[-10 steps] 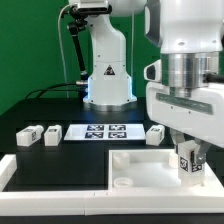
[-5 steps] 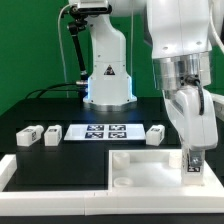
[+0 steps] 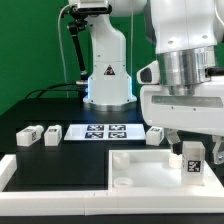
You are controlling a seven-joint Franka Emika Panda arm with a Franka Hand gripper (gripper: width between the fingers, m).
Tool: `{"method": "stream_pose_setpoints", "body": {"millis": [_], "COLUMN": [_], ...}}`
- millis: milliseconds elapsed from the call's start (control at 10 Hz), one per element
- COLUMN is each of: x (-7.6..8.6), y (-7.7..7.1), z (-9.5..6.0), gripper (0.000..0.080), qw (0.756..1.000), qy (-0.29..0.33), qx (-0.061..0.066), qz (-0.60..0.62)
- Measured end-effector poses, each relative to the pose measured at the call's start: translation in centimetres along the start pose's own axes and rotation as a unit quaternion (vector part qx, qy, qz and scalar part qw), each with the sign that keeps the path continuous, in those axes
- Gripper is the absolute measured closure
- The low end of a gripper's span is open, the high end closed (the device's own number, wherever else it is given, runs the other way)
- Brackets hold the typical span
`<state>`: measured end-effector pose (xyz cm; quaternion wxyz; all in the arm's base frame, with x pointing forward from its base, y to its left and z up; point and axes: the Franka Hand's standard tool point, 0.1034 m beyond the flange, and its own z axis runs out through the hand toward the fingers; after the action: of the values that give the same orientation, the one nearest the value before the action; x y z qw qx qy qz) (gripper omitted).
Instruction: Assemble square table
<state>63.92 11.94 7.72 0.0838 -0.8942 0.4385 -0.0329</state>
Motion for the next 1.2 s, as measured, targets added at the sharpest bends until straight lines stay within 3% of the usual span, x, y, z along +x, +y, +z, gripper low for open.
{"method": "stream_pose_setpoints", "body": {"millis": [200, 300, 500, 800, 900, 1000, 1100, 1200], "x": [0.06, -0.15, 0.26, 0.24, 0.2, 0.2, 0.48, 0.54], "y": [0.06, -0.02, 0.16, 0.2, 0.18, 0.18, 0.42, 0.47], "z": [0.03, 0.05, 0.0, 0.05, 0.06, 0.06, 0.05, 0.06], "gripper": [0.0151, 0.0151, 0.0151, 0.0172, 0.0334, 0.0334, 0.0504, 0.0504], "qw": [0.996, 0.983, 0.933, 0.941, 0.951, 0.964, 0.971, 0.977], "qy": [0.002, 0.01, 0.004, 0.004, 0.005, 0.006, 0.007, 0.008], "qx": [-0.003, -0.015, -0.024, -0.025, -0.024, -0.024, -0.026, -0.026], "qz": [-0.089, -0.183, -0.358, -0.337, -0.309, -0.265, -0.236, -0.212]}}
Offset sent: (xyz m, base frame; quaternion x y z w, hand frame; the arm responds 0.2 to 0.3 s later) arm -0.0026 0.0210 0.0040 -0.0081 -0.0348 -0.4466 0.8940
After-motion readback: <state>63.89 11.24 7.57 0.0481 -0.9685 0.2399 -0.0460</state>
